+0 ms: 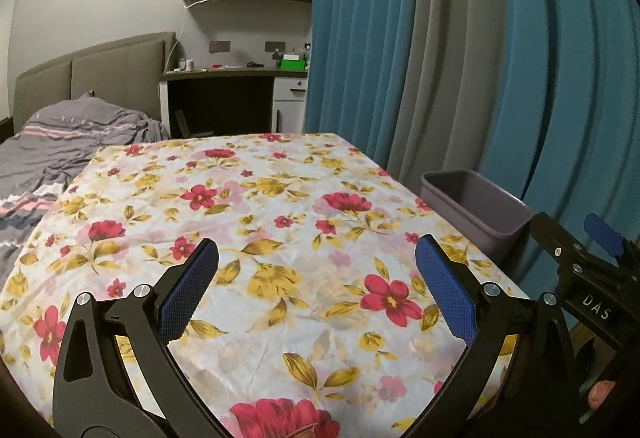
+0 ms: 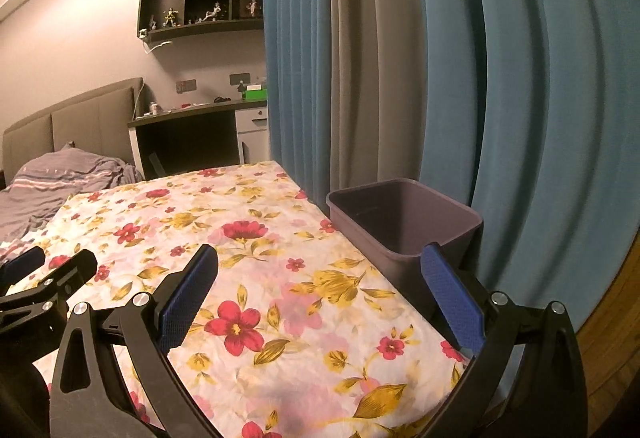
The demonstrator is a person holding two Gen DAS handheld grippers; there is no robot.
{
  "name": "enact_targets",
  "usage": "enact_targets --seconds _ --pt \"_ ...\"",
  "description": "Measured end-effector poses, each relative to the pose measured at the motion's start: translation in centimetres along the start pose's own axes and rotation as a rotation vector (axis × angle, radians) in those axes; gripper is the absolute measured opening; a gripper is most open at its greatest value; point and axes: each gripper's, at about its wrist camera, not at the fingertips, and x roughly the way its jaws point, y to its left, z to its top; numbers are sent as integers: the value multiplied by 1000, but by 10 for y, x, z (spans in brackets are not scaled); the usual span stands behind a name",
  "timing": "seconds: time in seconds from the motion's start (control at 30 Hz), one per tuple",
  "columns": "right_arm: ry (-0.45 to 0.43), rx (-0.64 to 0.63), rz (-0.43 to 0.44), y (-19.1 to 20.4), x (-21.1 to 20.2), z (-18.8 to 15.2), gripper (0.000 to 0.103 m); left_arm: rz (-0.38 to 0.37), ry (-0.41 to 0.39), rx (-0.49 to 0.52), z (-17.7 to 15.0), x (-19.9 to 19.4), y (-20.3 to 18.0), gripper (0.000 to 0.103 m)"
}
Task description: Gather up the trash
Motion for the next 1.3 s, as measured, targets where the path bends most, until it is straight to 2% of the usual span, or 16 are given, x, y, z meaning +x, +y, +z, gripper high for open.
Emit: enact_targets --seconds 1.3 --pt "-3 9 3 -2 -5 0 97 -23 0 5 -1 -5 -7 97"
